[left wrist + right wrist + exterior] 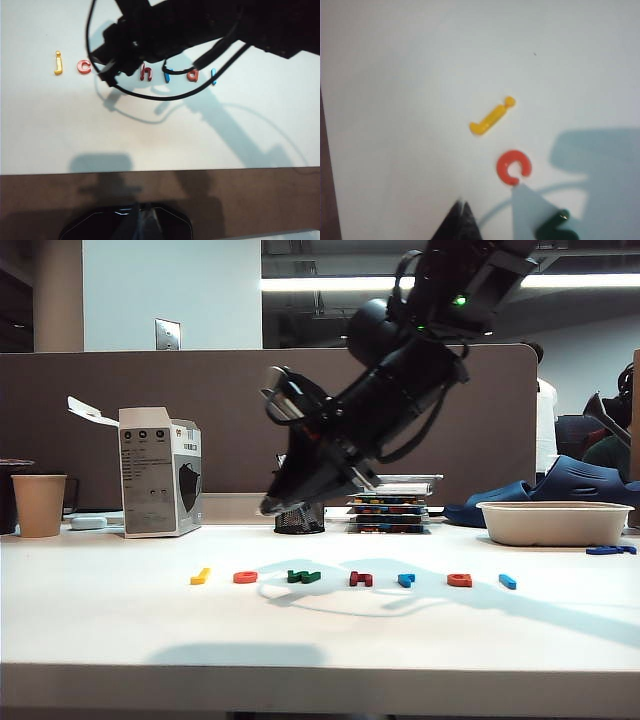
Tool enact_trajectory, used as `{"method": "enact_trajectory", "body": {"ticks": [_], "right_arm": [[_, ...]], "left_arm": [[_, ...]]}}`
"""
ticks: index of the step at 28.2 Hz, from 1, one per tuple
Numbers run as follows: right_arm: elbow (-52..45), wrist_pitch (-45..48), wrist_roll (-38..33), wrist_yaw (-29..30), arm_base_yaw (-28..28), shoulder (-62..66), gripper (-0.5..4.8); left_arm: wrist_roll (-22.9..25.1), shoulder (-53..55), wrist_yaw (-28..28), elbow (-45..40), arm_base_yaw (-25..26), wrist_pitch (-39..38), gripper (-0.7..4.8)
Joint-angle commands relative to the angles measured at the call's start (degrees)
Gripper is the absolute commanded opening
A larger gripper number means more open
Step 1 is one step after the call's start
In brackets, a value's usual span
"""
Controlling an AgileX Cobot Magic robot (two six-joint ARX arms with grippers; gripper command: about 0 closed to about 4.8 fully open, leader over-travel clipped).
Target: Select the appropriate letters from the row of letter magnets placed on the table to arrange into the word "car".
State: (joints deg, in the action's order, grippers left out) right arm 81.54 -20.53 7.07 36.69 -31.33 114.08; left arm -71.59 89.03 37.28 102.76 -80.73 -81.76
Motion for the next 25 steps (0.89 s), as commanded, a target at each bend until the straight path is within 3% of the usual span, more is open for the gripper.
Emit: {"method": "enact_trajectory", "body": {"ticks": [1,8,25], "right_arm": [[2.0,-0.3,-1.7,-0.4,-0.5,1.8,-0.06],[7.6,-3.8,-5.6,-0.3,-1.1,6.5,-0.06],[7.6,-2.8,-7.1,-3.5,-2.5,8.7,-0.06]], "left_arm": [[0.2,-0.1,0.4,0.1,0.0,-0.4,-0.05],[0.2,-0.1,0.4,0.1,0.0,-0.4,-0.05],[0.2,-0.1,0.4,0.1,0.0,-0.4,-0.05]]}}
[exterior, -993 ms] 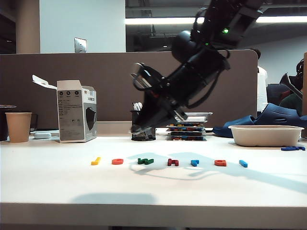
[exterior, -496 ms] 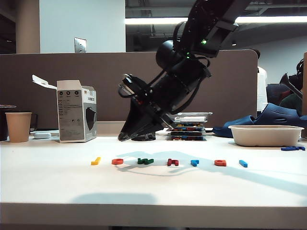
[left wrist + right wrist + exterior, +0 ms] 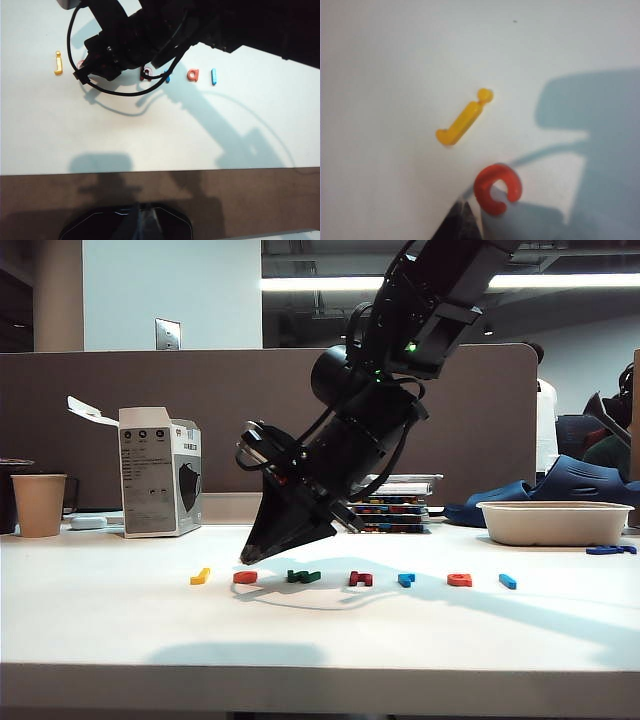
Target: Select the appropriate letters from the row of letter magnets placed on the table to arrange into the word "car".
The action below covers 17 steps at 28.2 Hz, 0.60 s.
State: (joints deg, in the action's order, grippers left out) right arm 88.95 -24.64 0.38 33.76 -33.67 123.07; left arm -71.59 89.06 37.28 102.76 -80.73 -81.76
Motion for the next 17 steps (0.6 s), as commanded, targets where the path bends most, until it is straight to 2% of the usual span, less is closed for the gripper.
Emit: {"method": "enact_trajectory", "body": {"ticks": [1,17], "right_arm": [[0.2,1.4,-0.4,-0.6,-0.2,-0.2,-0.06],[0.2,2.9,-2.3,-3.7,-0.3,1.0,-0.06]], "left_arm": [[0.2,-0.1,0.4,0.1,0.0,-0.4,-0.05],[0.2,-0.1,0.5,0.1,0.0,-0.4,-0.05]]}}
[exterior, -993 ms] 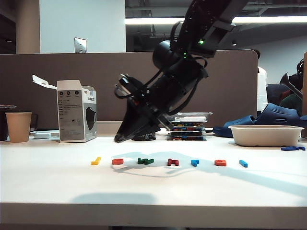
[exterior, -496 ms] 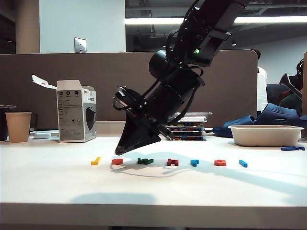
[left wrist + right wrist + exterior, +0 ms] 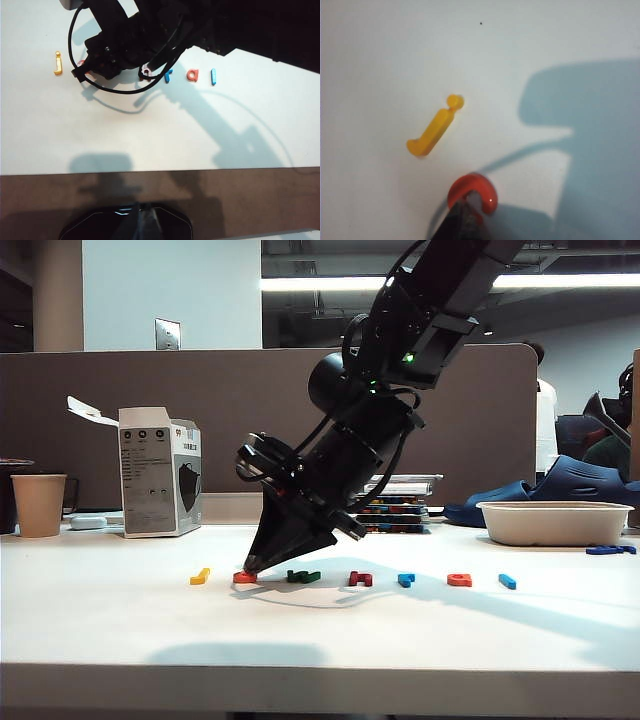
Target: Select the appropriate letters from the row of letter magnets placed on the table to arrange into the word "car".
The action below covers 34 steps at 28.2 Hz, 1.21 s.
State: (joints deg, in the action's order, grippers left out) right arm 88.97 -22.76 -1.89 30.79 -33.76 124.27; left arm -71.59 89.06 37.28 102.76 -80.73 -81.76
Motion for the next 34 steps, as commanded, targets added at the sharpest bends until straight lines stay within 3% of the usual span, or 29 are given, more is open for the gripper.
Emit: {"method": "enact_trajectory", "body": {"ticks": [1,34], "right_arm": [[0.2,1.1,-0.1,-0.7,-0.2,-0.2,-0.06],[0.5,-9.4,-0.9,-1.0,-3.6,-0.5,-0.06]], "left_arm": [[0.2,-0.1,0.4,0.1,0.0,-0.4,-0.05],[0.2,-0.1,0.4,0.1,0.0,-0.4,-0.05]]}}
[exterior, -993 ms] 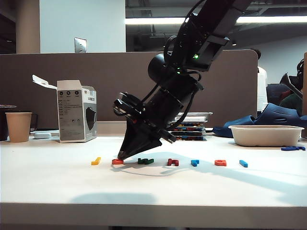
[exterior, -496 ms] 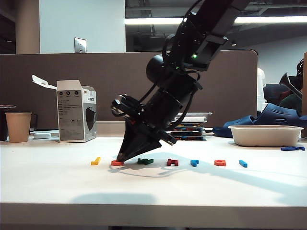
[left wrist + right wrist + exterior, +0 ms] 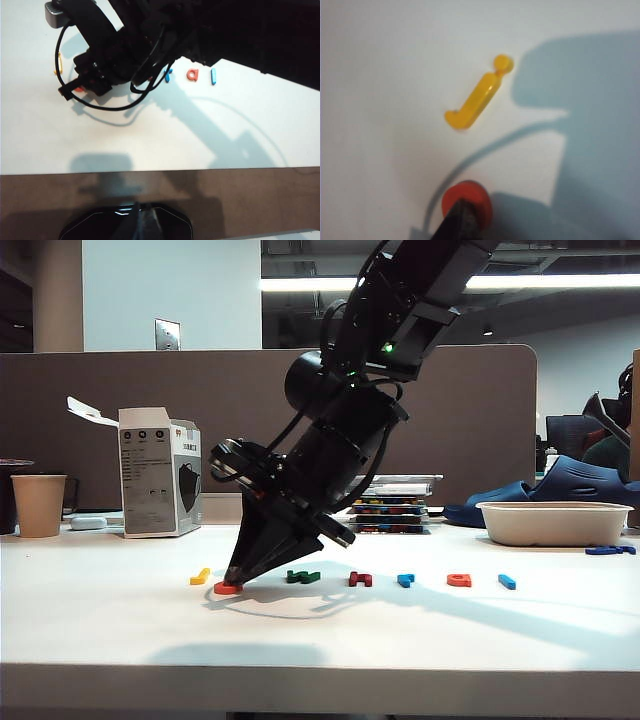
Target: Select the appropriate letters from the row of letter magnets placed on the table to arrange into the word "car".
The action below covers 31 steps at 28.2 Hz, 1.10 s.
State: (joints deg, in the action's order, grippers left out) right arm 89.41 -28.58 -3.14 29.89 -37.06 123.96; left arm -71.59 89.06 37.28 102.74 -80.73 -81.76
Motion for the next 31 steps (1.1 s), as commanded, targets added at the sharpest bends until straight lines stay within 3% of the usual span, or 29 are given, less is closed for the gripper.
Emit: {"method": "enact_trajectory", "body": {"ticks": [1,16,26,31], "right_arm": [[0.0,-4.6,0.8,-0.3,-0.3,-0.5,-0.06],[0.0,-13.5,3.4,-0.2,-0.5,-4.8,-0.06],[0.0,-12.6,3.4,-0.5,0.0,-7.1,-0.06],[0.0,-11.5,3.4,-5.6,2.2,-9.8,-0.06]], "left_arm": [[0.2,-0.1,0.4,0.1,0.0,-0.4,-0.05],[0.2,-0.1,0.4,0.1,0.0,-0.4,-0.05],[0.2,-0.1,0.4,0.1,0.0,-0.4,-0.05],[0.2,-0.1,0.4,0.1,0.0,-0.4,-0.05]]}}
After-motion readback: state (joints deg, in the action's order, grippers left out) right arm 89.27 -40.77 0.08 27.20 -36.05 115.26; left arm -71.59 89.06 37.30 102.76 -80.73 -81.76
